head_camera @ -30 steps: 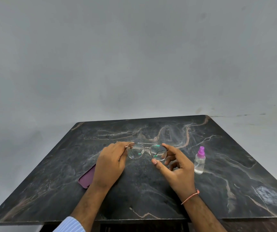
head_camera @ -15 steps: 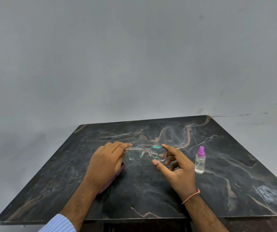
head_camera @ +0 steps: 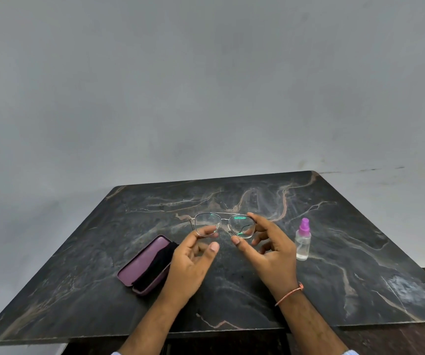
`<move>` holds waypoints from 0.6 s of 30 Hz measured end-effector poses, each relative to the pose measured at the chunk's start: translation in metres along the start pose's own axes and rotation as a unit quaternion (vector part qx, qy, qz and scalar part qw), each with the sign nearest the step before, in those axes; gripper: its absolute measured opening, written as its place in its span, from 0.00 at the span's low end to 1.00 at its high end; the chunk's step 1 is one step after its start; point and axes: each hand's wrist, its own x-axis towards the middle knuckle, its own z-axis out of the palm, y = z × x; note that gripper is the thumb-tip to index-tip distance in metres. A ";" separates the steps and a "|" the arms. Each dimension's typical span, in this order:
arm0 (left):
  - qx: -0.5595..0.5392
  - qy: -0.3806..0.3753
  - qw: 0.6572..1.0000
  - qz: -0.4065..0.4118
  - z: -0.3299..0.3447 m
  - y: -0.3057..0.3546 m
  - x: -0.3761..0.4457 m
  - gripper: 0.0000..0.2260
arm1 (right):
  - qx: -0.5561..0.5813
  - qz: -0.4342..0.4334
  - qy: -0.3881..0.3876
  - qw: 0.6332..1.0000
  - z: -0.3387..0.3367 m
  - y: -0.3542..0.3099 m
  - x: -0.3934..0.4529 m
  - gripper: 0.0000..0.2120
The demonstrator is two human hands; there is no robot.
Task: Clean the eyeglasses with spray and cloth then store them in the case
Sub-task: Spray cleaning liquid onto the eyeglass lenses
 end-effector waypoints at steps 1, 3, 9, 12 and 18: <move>-0.017 -0.016 1.000 -0.009 0.005 0.002 0.004 0.15 | -0.002 0.003 -0.002 1.000 0.000 0.000 0.000 0.27; -0.037 -0.017 0.999 -0.010 0.013 0.007 0.011 0.17 | -0.003 0.008 -0.012 1.000 0.000 0.000 0.000 0.28; -0.106 -0.005 0.994 0.014 0.025 0.005 0.027 0.17 | -0.012 0.015 -0.033 0.999 -0.001 -0.002 0.001 0.28; -0.125 -0.011 0.992 0.015 0.028 -0.002 0.030 0.15 | -0.021 0.019 -0.039 0.999 0.001 0.001 0.002 0.28; -0.121 0.019 0.992 0.031 0.026 -0.009 0.033 0.09 | -0.032 0.017 -0.059 0.998 0.004 0.005 0.003 0.28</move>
